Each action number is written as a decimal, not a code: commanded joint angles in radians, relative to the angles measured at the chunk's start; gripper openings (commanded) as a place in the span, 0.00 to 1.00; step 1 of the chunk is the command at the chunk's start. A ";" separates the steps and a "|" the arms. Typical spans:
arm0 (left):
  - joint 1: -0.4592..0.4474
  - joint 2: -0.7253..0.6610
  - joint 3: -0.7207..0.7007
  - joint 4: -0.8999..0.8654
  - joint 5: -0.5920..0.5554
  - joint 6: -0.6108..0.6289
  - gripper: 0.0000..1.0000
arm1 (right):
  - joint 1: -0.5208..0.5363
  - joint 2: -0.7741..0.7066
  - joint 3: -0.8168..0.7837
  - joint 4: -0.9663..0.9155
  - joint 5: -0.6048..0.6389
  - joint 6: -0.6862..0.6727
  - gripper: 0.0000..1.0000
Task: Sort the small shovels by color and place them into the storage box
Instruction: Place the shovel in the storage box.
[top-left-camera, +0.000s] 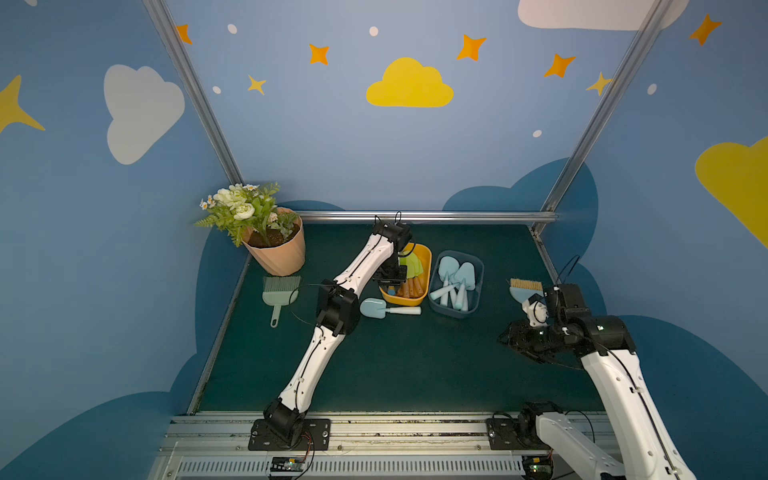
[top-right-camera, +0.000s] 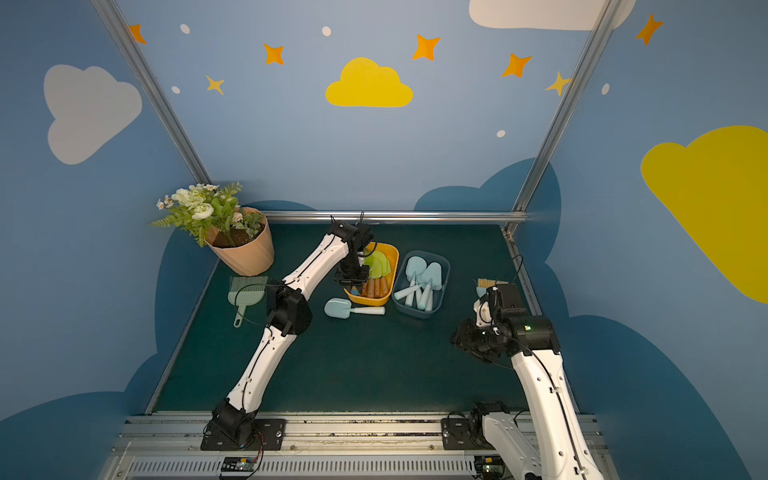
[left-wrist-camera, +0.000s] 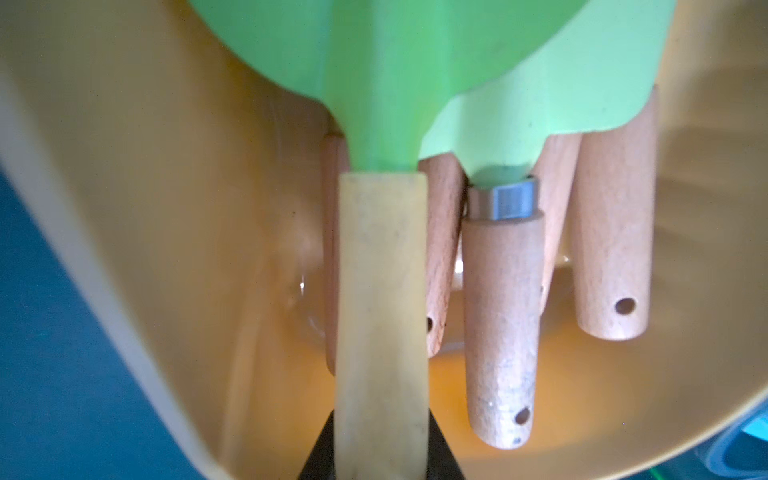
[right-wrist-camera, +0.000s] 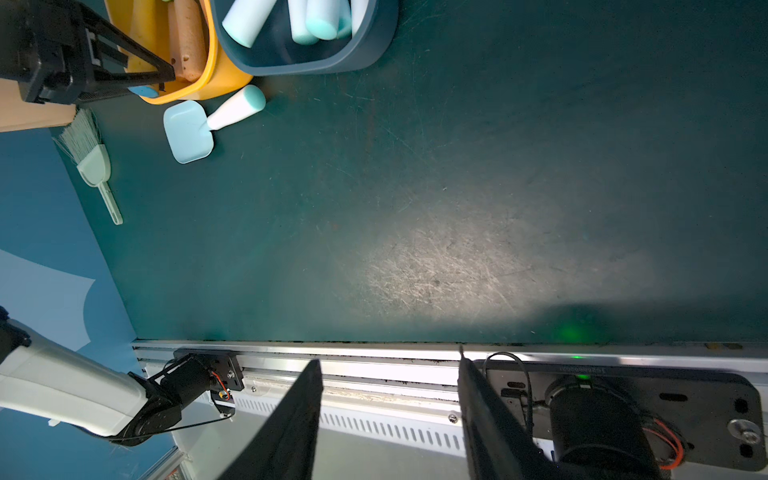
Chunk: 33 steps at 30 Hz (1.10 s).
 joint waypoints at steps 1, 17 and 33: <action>0.016 0.020 0.026 0.014 0.013 -0.020 0.03 | -0.003 0.002 -0.007 0.013 0.001 -0.009 0.54; 0.024 0.066 0.026 -0.030 0.017 0.001 0.14 | -0.003 0.002 -0.015 0.014 0.000 -0.009 0.54; 0.021 -0.022 0.026 -0.042 -0.022 0.013 0.29 | -0.004 -0.006 -0.005 0.009 -0.003 0.000 0.54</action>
